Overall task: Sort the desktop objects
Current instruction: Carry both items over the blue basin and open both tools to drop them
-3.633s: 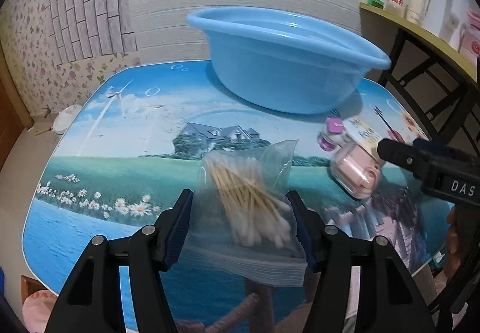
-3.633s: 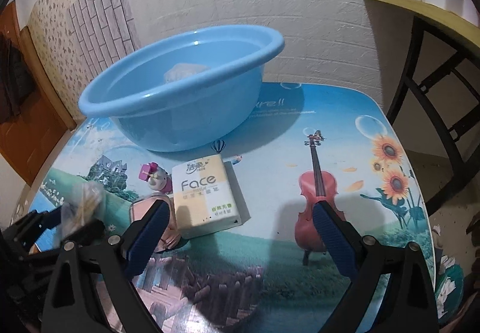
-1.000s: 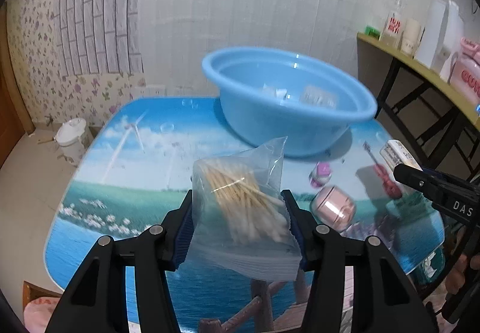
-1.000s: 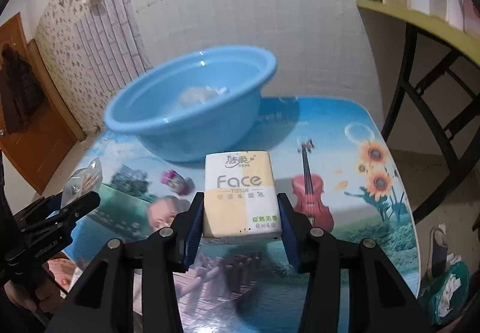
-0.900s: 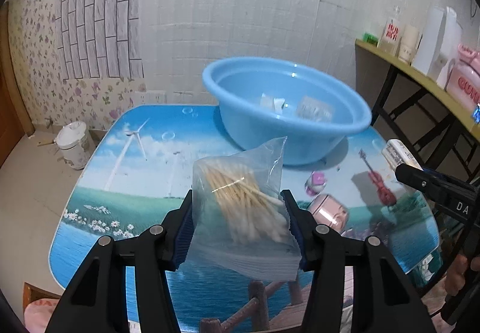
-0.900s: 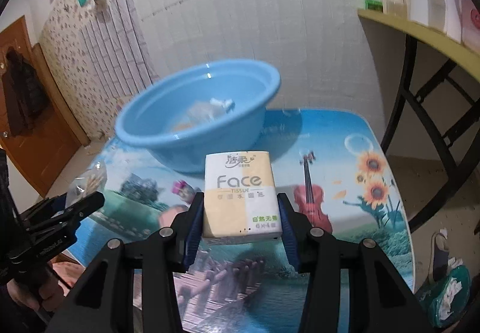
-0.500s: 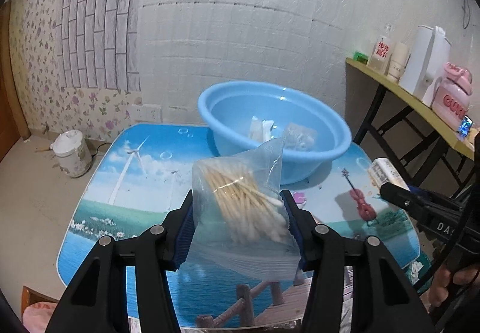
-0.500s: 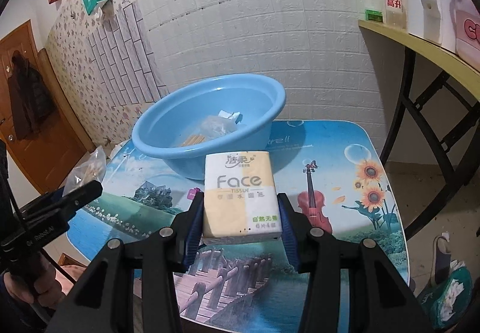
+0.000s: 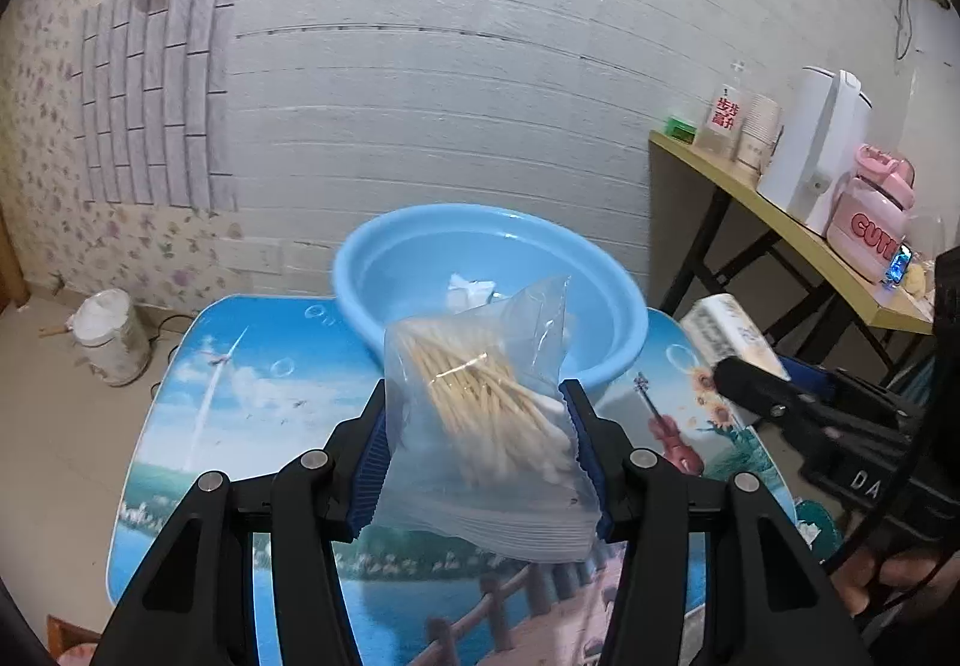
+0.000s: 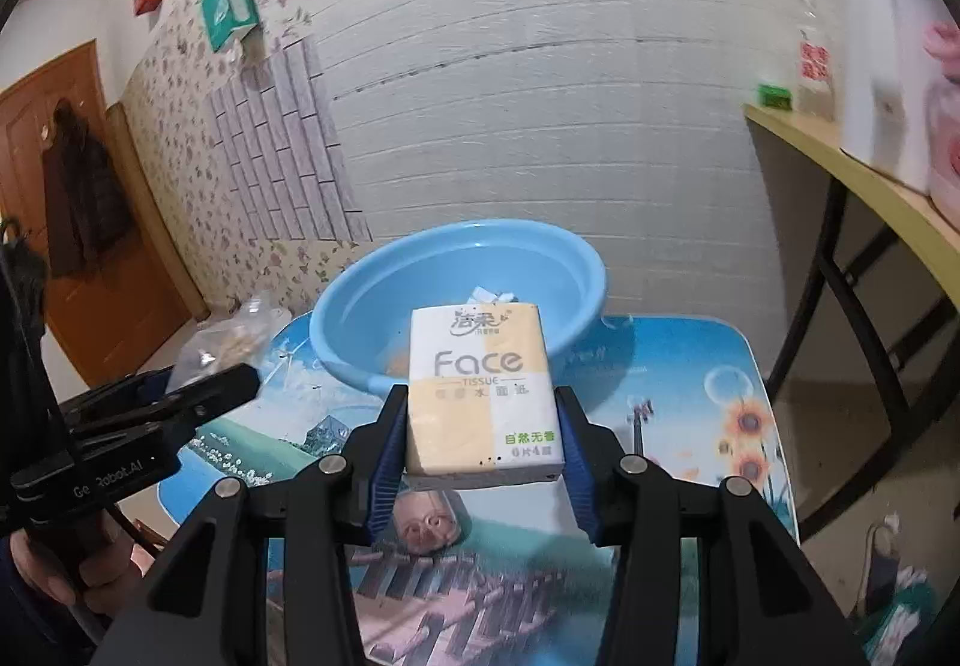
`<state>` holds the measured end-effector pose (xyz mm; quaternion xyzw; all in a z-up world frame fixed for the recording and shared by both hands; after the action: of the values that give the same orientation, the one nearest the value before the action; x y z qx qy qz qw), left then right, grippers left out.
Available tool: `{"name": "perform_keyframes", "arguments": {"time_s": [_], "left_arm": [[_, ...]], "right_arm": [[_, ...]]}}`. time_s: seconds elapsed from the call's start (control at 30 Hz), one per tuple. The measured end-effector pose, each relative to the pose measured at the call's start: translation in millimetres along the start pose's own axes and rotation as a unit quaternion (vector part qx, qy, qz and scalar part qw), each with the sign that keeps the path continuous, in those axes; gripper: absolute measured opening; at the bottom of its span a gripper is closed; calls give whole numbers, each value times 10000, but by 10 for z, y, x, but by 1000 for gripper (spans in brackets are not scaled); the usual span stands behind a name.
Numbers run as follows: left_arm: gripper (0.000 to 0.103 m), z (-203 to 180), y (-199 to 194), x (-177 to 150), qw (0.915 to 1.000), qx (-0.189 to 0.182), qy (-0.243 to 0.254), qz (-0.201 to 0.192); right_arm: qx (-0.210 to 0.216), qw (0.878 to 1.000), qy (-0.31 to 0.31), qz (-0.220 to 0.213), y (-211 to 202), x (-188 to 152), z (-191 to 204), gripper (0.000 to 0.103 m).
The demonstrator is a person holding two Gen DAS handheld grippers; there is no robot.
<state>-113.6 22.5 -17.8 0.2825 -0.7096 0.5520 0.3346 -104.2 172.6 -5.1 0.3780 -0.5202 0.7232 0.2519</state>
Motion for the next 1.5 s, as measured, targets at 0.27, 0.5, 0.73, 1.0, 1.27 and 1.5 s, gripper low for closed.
{"name": "perform_keyframes", "arguments": {"time_s": [0.27,0.5,0.73,1.0,1.27,1.5], "left_arm": [[50,-86,336,294,9996,21,286,-11],[50,-70,881,530,9990,104,428,106],[52,-77,1205,604,9982,156,571,78],[92,70,1080,577,9989,220,383,-128],[103,486,786,351,9987,461,-127,-176],[103,801,723,-23,9957,835,-369,131]], "right_arm": [[156,9998,-108,86,339,208,19,48],[189,9996,-122,187,752,350,-41,48],[170,9992,-111,354,1033,371,-123,48],[180,9990,-69,408,1148,370,-139,48],[278,9986,-72,452,1188,372,-48,48],[306,9979,-107,559,1251,319,67,48]]}}
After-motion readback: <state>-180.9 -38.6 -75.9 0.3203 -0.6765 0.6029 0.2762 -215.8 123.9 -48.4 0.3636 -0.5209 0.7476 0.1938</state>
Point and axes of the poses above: each gripper's, at about its wrist camera, not at the fingertips, and y roughly the way its jaws point, z to its left, x to its top, the point moved 8 cm from there along y, roughly the way its jaws point
